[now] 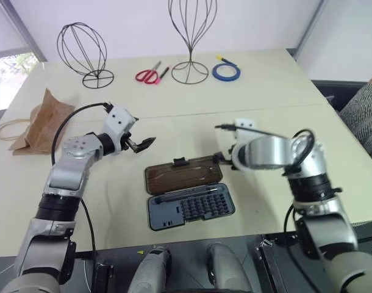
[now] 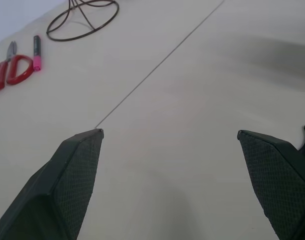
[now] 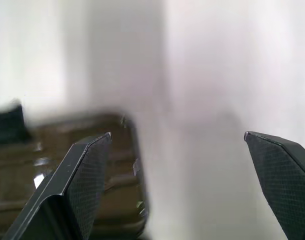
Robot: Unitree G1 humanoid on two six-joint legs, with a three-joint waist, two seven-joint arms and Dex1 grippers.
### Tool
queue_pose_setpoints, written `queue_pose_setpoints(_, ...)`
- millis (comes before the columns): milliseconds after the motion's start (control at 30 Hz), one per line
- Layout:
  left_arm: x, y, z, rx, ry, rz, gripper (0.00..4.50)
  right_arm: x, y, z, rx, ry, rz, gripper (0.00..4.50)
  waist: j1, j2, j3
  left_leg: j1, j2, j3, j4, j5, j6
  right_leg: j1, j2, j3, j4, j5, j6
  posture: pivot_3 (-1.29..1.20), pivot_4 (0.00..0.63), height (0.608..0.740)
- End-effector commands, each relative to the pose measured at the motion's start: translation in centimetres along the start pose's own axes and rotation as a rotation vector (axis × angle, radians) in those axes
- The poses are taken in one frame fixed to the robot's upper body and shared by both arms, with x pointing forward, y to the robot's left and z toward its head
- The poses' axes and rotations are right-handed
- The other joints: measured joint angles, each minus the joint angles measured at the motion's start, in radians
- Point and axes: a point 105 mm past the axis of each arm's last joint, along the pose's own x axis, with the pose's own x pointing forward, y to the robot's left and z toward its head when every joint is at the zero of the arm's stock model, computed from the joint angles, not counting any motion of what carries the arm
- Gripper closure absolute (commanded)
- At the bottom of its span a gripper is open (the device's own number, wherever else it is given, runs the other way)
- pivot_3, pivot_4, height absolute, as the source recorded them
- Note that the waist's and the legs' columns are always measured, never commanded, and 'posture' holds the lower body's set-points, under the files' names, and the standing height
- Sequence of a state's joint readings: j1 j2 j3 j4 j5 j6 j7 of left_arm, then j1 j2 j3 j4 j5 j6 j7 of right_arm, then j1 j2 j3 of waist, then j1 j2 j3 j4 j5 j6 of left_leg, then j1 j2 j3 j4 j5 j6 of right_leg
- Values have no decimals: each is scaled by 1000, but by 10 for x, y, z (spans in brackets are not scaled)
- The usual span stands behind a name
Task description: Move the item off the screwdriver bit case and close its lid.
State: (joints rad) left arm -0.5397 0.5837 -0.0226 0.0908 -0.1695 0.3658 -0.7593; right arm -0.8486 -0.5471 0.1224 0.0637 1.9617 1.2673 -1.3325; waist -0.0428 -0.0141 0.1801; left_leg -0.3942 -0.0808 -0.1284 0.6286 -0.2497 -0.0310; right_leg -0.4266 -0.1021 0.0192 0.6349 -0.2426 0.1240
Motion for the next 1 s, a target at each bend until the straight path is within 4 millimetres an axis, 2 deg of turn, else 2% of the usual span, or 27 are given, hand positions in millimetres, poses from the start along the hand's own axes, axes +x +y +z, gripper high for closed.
queue_pose_setpoints(33, -7, -2, 18, -17, -77, 0, 0, -20, 14, 24, -189, -150, 55, 72, -2, 0, 0, 0, 1, 1, 0, 0, 1, 0, 1, 0, -1, 0, 0, 0, 150, 740)
queue_pose_setpoints(100, -10, -5, 21, -45, -93, -14, 0, -32, 18, 40, -341, -282, 19, 72, -2, 0, 0, -1, 4, 2, 0, -1, 2, 0, 3, 0, -2, 0, -1, 0, 150, 740)
queue_pose_setpoints(233, -20, -19, 29, -112, -125, -77, 0, -36, 22, 56, -380, -467, 105, 72, 0, 0, 0, -3, 5, 2, 0, -2, 3, -2, 5, 0, -3, 0, -1, 0, 150, 740)
queue_pose_setpoints(333, -28, -33, 33, -145, -127, -146, 0, -30, 23, 55, -439, -521, 187, 72, 2, 0, 0, -4, 5, 2, 1, -2, 3, -2, 5, 0, -4, 1, -1, 0, 150, 740)
queue_pose_setpoints(533, -44, -60, 39, -197, -116, -259, 0, -14, 22, 43, -819, -672, 161, 72, 4, 0, 1, -4, 5, 2, 2, -2, 3, -2, 4, 0, -4, 1, -1, 0, 150, 740)
queue_pose_setpoints(667, -50, -71, 42, -208, -104, -306, 0, -6, 27, 34, -851, -681, 220, 72, 1, 0, 1, -4, 5, 2, 2, -2, 2, -2, 5, 0, -4, 1, -2, 0, 150, 740)
queue_pose_setpoints(1000, -59, -94, 37, -207, -66, -422, 0, 8, 26, 34, -881, -694, 200, 72, 14, 0, 1, -4, 5, 2, 2, -1, 1, -2, 5, 0, -4, 2, -3, 0, 150, 740)
